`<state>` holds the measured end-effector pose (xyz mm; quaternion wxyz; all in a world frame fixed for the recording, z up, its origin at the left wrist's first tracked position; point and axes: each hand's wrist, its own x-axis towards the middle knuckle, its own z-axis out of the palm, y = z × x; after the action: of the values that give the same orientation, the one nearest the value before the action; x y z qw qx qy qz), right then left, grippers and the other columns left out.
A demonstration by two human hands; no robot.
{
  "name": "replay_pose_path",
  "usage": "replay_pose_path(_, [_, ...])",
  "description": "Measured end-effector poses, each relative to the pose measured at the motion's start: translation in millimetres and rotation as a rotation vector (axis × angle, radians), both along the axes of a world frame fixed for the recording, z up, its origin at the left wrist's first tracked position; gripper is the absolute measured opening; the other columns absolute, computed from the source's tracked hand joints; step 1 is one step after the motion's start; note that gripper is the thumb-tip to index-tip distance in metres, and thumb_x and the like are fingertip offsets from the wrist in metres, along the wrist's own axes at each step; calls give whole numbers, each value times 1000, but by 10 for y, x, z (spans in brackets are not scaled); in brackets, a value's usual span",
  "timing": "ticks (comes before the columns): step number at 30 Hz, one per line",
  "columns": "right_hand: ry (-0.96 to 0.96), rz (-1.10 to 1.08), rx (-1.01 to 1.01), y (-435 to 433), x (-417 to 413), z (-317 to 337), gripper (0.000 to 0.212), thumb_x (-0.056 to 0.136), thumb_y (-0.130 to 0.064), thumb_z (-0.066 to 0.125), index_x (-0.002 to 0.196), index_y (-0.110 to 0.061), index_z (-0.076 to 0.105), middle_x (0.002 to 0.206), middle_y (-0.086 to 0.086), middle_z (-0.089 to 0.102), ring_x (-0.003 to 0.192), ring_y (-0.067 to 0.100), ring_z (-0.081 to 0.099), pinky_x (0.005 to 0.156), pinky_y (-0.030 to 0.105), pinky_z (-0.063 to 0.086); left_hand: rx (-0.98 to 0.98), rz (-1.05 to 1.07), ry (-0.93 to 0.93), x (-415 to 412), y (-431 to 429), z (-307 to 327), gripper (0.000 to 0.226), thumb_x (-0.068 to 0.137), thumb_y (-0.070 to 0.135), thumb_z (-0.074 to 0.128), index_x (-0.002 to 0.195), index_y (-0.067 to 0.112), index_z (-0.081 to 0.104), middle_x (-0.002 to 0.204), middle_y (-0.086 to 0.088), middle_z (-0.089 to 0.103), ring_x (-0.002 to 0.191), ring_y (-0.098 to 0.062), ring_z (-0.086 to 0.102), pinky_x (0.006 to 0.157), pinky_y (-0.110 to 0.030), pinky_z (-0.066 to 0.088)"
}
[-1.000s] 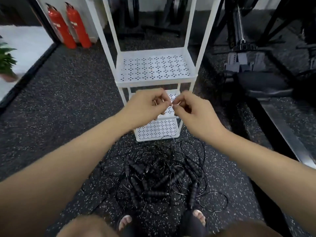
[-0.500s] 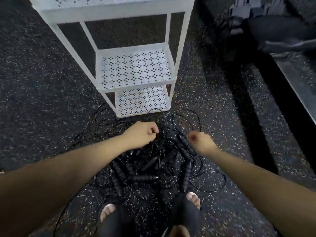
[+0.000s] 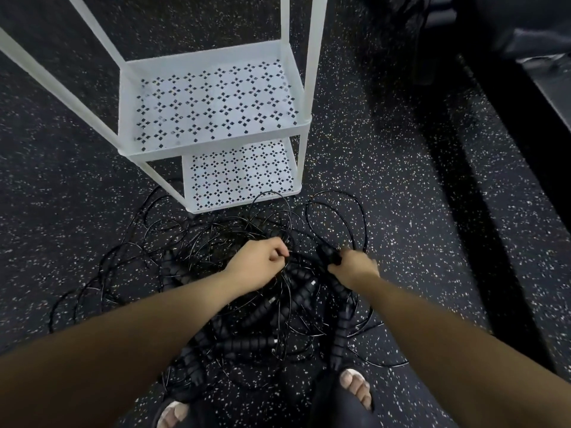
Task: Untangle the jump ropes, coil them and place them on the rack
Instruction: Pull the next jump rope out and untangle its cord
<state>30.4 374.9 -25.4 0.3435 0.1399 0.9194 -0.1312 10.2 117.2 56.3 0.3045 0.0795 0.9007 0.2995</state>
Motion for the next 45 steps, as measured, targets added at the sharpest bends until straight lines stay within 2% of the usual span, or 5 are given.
replay_pose_path(11, [233,53,-125,48,28,394,24,108,-24,57,123,-15,40,102,12,69,93,35,65,83,43,52,128,-5,53,-64,108,287,27,95,17,69,116,34,70,97,14,71,86,-4,69,82,-24,56])
replay_pose_path(19, [631,447,-26,-81,133,1580,16,106,-23,55,122,-19,53,105,2,69,96,25,54,87,40,43,53,-167,214,-241,199,1209,79,87,23,82,151,47,43,156,19,42,136,-2,43,114,-24,31])
replay_pose_path(33, [893,453,-160,-324,527,3484,18,103,-23,68,115,-21,55,106,-3,67,89,18,44,79,40,40,162,68,273,16,-67,2233,10,98,31,74,97,38,69,96,16,71,87,-12,67,76,-29,49])
replay_pose_path(41, [909,159,-441,-542,781,4364,23,108,-32,64,127,-26,52,111,0,60,96,23,59,77,42,49,115,165,198,295,-452,2430,10,105,41,64,98,39,71,86,21,78,87,-20,76,82,-40,60])
replay_pose_path(45, [957,38,-596,-636,808,4806,22,106,-34,66,123,-31,53,108,-5,68,83,16,62,66,32,42,117,250,232,342,-715,2689,24,108,42,62,97,30,79,84,15,80,51,-7,56,53,-29,42])
